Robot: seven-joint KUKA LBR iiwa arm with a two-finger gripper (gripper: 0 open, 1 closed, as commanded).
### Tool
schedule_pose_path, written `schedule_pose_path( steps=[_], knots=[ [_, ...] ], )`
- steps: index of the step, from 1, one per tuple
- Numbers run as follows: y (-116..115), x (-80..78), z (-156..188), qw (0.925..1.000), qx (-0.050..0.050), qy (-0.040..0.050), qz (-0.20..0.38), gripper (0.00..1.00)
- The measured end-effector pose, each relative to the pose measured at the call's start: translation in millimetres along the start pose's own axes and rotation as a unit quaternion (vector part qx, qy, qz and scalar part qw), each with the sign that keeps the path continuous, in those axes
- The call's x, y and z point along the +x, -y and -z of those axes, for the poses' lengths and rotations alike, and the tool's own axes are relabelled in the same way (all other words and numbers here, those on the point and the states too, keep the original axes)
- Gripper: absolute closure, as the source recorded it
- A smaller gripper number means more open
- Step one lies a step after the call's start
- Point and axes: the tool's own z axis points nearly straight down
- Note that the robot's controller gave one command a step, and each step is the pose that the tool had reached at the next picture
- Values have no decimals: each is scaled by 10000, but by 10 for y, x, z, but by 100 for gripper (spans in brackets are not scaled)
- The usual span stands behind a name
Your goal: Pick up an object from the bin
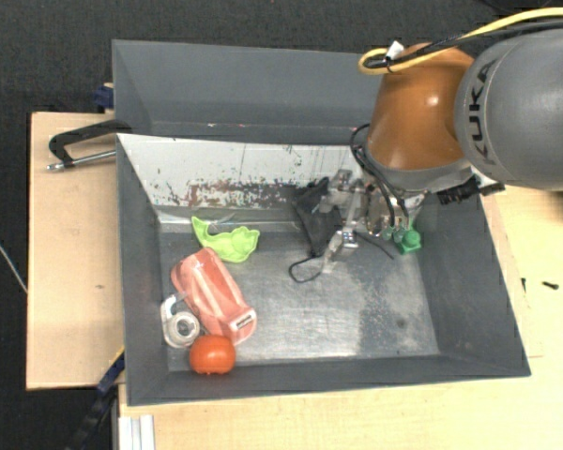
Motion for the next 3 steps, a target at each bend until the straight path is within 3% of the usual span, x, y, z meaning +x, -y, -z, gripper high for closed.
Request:
schedule_pose_path(
  steps=[1,2,3],
  knots=[
    [38,5,-281,10000,15,-40,-53,0],
    [-47,-92,-894,9991,1,48,420,100],
    [-47,-92,-894,9991,1,48,422,100]
  ],
)
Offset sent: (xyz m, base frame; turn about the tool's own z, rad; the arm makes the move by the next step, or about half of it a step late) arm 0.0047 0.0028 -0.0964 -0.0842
